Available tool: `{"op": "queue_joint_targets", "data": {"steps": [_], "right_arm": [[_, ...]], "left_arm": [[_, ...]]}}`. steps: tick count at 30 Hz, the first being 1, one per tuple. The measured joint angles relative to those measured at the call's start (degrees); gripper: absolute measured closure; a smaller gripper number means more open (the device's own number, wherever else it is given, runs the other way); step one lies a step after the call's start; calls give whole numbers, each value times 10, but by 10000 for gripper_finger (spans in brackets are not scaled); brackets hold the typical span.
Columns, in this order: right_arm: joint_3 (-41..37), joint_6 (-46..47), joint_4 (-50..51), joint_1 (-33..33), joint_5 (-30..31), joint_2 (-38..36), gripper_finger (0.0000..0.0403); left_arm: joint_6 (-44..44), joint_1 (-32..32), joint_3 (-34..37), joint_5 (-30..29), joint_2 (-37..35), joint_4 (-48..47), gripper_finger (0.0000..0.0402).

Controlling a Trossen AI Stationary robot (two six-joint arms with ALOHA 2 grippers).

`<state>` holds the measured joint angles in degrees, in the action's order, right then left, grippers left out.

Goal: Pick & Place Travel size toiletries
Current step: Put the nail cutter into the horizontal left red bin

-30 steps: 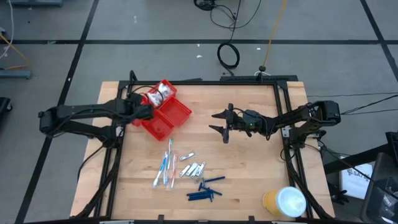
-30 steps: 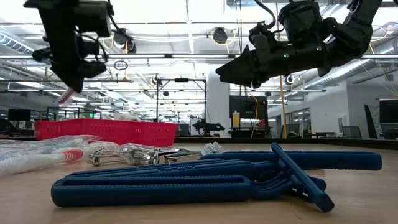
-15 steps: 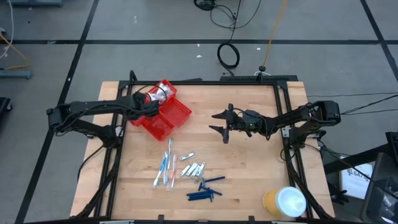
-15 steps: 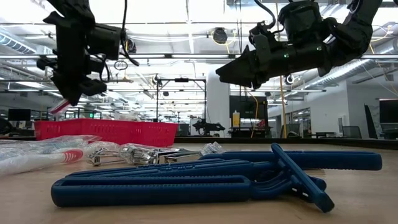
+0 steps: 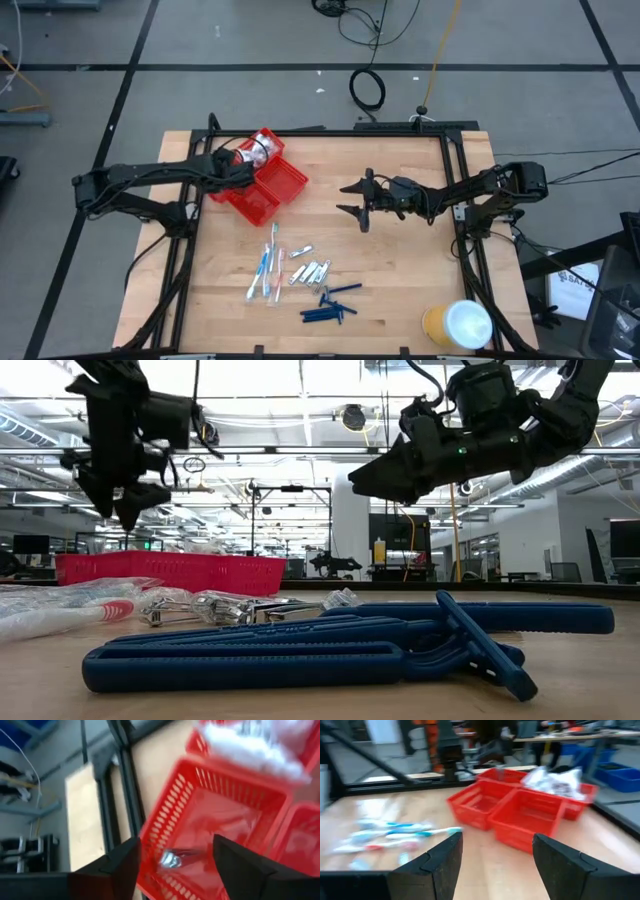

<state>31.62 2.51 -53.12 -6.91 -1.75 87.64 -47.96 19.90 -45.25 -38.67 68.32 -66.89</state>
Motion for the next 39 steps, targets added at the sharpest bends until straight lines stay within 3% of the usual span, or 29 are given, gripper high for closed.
{"op": "queue_joint_targets", "data": {"steps": [7, 15, 22, 29, 39], "right_arm": [[4, 0, 8, 17, -15, 0, 176], [161, -47, 270, 85, -15, 42, 176], [257, -82, 294, 111, -59, 172, 175], [328, -87, 296, 105, -96, 267, 180], [337, -91, 300, 95, -109, 332, 193]], "left_arm": [[29, -83, 0, -68, -127, 73, 132], [234, -186, 8, -65, -203, 336, 149], [398, -225, 77, 27, -205, 576, 151], [439, -218, 174, 135, -214, 767, 151], [447, -203, 191, 144, -216, 797, 151]]}}
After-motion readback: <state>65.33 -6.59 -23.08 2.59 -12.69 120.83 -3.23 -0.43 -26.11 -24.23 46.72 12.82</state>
